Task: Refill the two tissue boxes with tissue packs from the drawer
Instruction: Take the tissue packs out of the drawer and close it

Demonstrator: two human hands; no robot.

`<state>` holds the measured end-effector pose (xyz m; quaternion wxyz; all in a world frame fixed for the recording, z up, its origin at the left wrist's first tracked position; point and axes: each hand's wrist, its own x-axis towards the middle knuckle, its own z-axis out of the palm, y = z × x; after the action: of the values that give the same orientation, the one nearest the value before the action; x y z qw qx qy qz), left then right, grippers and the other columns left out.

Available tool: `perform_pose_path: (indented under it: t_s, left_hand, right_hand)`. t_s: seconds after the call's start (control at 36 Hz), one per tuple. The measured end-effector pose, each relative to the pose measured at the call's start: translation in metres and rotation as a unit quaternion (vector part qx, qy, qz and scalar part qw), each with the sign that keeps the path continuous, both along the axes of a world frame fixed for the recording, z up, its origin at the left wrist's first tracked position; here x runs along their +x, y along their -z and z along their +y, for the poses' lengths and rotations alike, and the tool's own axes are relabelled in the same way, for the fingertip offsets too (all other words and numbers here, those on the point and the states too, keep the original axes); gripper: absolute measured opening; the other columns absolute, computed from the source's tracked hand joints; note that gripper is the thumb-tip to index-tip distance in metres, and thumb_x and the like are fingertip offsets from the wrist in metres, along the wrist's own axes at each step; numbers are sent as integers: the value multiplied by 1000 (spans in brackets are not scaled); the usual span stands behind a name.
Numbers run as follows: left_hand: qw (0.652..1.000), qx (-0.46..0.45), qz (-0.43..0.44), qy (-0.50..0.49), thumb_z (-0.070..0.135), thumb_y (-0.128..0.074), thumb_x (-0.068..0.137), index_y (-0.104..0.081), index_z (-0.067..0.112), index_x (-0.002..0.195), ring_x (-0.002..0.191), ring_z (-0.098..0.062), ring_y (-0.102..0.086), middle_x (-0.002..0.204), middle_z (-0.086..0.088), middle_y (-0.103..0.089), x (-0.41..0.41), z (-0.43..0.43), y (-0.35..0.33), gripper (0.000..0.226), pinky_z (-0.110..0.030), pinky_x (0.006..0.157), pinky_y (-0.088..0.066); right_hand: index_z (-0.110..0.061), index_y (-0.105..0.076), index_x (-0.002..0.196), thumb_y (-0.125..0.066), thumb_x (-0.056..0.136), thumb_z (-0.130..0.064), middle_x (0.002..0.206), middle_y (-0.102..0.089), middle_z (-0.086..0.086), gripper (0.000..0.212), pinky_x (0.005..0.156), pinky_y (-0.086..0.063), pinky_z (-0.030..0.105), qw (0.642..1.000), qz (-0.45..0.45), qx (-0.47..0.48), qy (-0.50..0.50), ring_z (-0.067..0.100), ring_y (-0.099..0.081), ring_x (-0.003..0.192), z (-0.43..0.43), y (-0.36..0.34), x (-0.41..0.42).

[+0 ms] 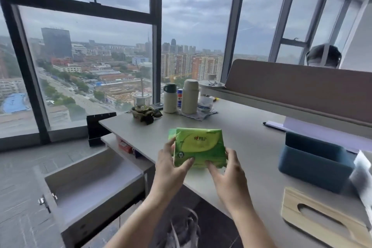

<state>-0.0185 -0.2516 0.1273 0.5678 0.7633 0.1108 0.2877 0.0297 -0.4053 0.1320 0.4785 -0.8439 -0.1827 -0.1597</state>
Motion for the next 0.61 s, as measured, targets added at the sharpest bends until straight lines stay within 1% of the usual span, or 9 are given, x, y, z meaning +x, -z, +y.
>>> perform_pose_path:
  t_s: [0.08,0.14,0.19,0.25,0.33,0.39,0.47,0.53,0.61]
  left_hand:
    - [999,18,30,21,42,-77,73,-36,39,138,126,-15,-47,128,7,-48,6,-17,11,77,-46,108,-40]
    - [998,26,46,27,50,-73,69,-37,36,139,127,-11,-45,131,6,-50,11,-26,19,80,-45,109,-40]
    - [997,17,61,33,59,-71,63,-37,40,138,128,-9,-45,132,4,-51,16,-31,25,84,-45,108,-41]
    - [997,-6,69,44,65,-74,59,-37,51,132,127,-11,-50,131,3,-53,24,-29,37,83,-48,103,-46]
    - [995,-1,79,67,67,-74,59,-38,62,125,115,-15,-61,128,8,-57,37,-20,54,76,-52,97,-49]
    - [994,4,86,72,65,-72,61,-39,63,122,103,-13,-67,125,14,-59,33,-19,46,70,-53,96,-48]
    - [993,10,93,72,62,-66,63,-45,58,118,88,-5,-68,120,21,-60,27,-15,38,59,-48,96,-49]
    - [993,17,93,65,62,-65,64,-47,57,116,88,-3,-67,116,26,-60,22,-10,35,55,-46,95,-50]
    - [996,19,80,36,62,-64,65,-49,57,114,92,-7,-65,111,30,-62,13,7,33,51,-45,94,-50]
  right_hand:
    - [-25,-45,124,-71,81,-38,119,-62,-2,52,83,-51,36,999,36,-11,24,20,-62,101,-20,14,1]
    - [-26,-45,123,-70,81,-39,118,-63,-1,50,83,-52,38,998,55,-20,32,21,-62,101,-31,21,3]
    - [-25,-46,122,-70,82,-40,117,-63,0,49,84,-51,37,997,64,-32,39,21,-61,103,-38,24,6]
    - [-24,-47,124,-69,82,-41,119,-63,0,50,85,-50,35,996,64,-44,43,21,-60,106,-42,26,9]
    - [-23,-47,130,-69,83,-38,124,-61,-1,54,90,-49,35,996,66,-53,39,21,-57,111,-45,25,15]
    - [-21,-45,133,-71,82,-35,127,-59,2,59,95,-47,37,996,70,-53,36,22,-55,116,-45,26,19]
    - [-20,-40,138,-78,74,-36,131,-53,6,75,101,-42,43,995,45,-64,57,26,-48,121,-38,26,22]
    - [-22,-39,138,-80,70,-36,128,-51,7,81,100,-38,46,993,17,-87,74,28,-45,119,-28,24,20]
    - [-24,-41,136,-81,68,-35,132,-48,4,80,101,-28,48,983,-58,-148,93,28,-43,121,-9,17,12]
